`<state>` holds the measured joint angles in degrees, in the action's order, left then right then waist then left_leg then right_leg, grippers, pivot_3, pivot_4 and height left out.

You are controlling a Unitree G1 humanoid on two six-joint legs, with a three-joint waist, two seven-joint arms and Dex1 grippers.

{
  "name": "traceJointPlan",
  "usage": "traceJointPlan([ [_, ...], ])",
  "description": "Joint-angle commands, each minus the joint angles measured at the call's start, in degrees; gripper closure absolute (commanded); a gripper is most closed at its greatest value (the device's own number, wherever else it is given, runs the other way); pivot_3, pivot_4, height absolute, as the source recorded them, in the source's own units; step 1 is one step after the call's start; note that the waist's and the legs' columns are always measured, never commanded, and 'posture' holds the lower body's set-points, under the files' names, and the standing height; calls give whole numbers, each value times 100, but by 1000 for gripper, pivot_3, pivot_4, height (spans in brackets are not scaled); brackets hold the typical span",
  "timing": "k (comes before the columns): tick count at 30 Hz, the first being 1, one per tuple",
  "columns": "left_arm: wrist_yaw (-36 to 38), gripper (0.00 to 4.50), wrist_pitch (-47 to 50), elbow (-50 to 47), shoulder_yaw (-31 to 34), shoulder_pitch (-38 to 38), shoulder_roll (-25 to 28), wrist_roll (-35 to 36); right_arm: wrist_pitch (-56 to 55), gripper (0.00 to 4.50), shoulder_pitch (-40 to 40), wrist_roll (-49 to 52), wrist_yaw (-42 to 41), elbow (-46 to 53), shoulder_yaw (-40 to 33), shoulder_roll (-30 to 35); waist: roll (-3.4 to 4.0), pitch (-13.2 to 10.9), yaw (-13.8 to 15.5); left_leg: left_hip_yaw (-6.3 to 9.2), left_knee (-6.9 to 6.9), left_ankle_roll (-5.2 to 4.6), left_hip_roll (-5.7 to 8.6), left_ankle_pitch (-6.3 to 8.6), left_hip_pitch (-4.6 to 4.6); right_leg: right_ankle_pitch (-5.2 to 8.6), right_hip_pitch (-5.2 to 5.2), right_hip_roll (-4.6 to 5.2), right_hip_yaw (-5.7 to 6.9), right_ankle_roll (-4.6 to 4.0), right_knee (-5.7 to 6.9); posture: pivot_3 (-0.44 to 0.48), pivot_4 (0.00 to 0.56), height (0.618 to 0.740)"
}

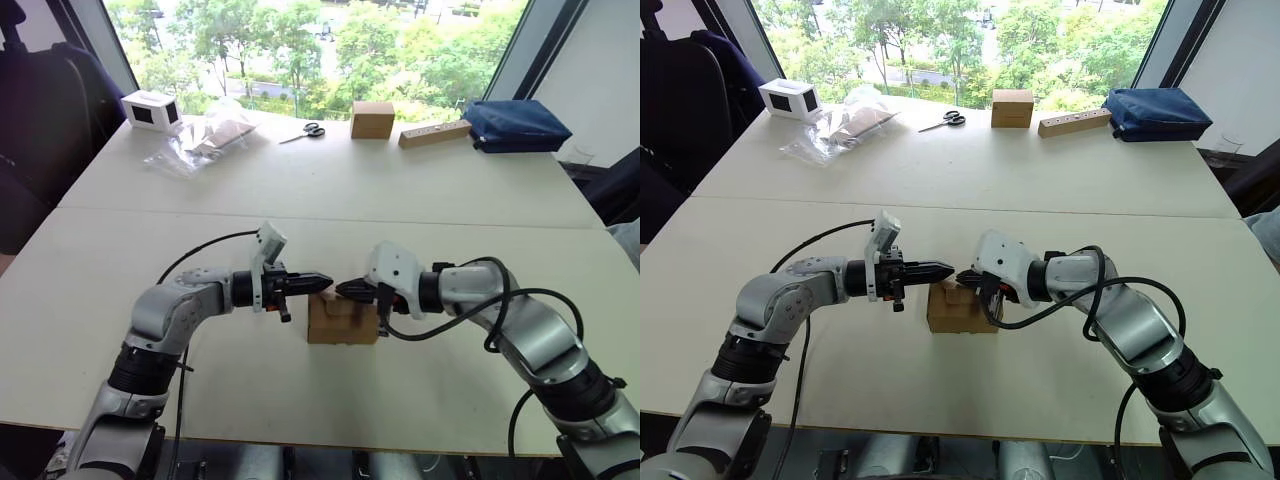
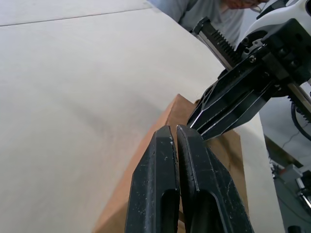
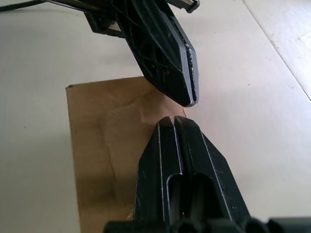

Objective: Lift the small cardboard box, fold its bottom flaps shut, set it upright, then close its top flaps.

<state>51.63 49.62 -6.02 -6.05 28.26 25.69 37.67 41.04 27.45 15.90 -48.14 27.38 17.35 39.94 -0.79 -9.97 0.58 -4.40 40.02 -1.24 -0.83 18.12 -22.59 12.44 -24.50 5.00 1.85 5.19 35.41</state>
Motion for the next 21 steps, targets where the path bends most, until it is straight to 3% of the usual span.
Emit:
traceJointPlan([
  [1, -49, 4358, -4, -271, -40, 54, 3, -22, 70, 4500, 162, 63, 7, 208, -243, 30, 0, 0, 1, 0, 0, 0, 0, 0, 0, 0, 0, 0, 0, 0, 0, 0, 150, 740],
  [8, -154, 4358, 46, -277, -18, 45, -34, -15, 557, 4500, 357, 631, -297, 553, -645, 196, 0, 0, 6, 0, 0, 0, 0, 0, 0, 0, 0, 1, 0, 0, 0, 0, 150, 740],
  [12, -307, 4358, 116, -280, 90, -13, -128, 53, 749, 4500, -35, 885, -474, 1120, -541, 491, -1, 0, 9, 4, -1, -2, 0, 1, -2, 0, 1, 3, 2, 0, -6, 0, 150, 740],
  [21, -274, 4358, 106, -257, 98, -55, -94, 61, 998, 4500, -13, 1039, -342, 1394, -405, 508, -1, 0, 0, 2, -1, -2, -1, 2, -1, 1, 1, 4, 1, -3, -9, 0, 150, 740],
])
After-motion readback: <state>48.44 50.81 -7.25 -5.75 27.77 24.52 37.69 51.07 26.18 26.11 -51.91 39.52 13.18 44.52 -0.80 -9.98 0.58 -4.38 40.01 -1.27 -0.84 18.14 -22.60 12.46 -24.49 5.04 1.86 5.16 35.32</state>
